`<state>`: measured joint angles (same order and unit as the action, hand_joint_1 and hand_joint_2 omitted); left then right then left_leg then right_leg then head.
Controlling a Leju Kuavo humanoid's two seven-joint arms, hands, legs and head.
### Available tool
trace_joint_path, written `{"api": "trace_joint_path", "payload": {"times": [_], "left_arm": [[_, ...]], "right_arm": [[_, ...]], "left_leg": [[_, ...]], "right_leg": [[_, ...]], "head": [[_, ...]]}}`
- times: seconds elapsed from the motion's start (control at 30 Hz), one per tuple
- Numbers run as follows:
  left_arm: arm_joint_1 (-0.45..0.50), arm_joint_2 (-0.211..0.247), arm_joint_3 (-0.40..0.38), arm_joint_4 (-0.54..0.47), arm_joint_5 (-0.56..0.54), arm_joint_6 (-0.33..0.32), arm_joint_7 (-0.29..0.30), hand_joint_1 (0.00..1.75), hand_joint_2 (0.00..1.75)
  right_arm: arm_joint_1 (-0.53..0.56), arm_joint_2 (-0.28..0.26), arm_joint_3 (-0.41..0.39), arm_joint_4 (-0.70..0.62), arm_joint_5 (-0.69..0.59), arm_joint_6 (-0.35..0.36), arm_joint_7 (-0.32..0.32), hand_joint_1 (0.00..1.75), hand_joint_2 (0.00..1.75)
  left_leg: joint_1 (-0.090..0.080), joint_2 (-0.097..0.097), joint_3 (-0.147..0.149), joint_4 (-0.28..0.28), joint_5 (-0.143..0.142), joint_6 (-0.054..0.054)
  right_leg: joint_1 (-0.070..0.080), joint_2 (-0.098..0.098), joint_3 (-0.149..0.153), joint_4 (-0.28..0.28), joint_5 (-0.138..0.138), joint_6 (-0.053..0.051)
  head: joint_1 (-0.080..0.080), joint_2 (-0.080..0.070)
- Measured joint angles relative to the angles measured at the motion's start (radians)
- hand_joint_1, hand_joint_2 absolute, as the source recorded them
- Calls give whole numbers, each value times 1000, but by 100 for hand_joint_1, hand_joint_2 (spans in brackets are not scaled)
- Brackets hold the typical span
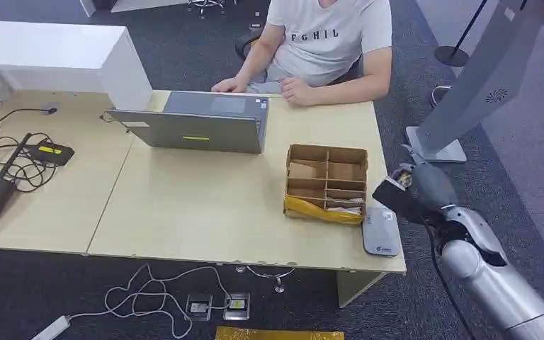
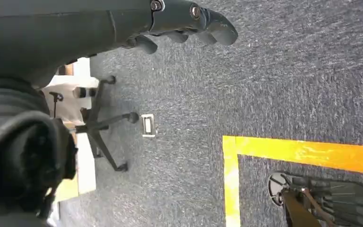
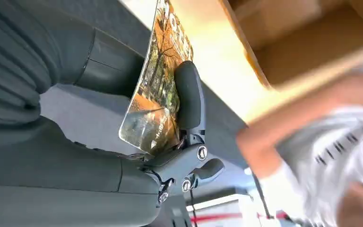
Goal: Pass the card to the sensor for recognition and then transmit it.
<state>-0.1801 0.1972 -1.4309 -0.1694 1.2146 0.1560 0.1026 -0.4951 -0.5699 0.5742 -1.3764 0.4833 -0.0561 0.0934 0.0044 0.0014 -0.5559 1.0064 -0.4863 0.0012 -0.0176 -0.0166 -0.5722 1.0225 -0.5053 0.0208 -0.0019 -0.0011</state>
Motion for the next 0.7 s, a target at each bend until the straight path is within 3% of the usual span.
{"api": "trace_joint_path", "payload": {"times": [0.43, 0.7], "left_arm": [[0, 3, -4, 0, -6, -11, -2, 0, 0], [-2, 3, -4, 0, -6, -11, -4, 0, 0]], "right_arm": [[-171, -23, -45, -96, 29, 74, 0, 175, 175], [-155, 28, -23, -98, 46, 45, -13, 175, 175]], "left_leg": [[0, -1, -1, 0, 0, 0], [0, -1, -1, 0, 0, 0]], "right_leg": [[0, -1, 0, 0, 0, 0], [0, -1, 0, 0, 0, 0]], "head": [[0, 0], [0, 0]]}}
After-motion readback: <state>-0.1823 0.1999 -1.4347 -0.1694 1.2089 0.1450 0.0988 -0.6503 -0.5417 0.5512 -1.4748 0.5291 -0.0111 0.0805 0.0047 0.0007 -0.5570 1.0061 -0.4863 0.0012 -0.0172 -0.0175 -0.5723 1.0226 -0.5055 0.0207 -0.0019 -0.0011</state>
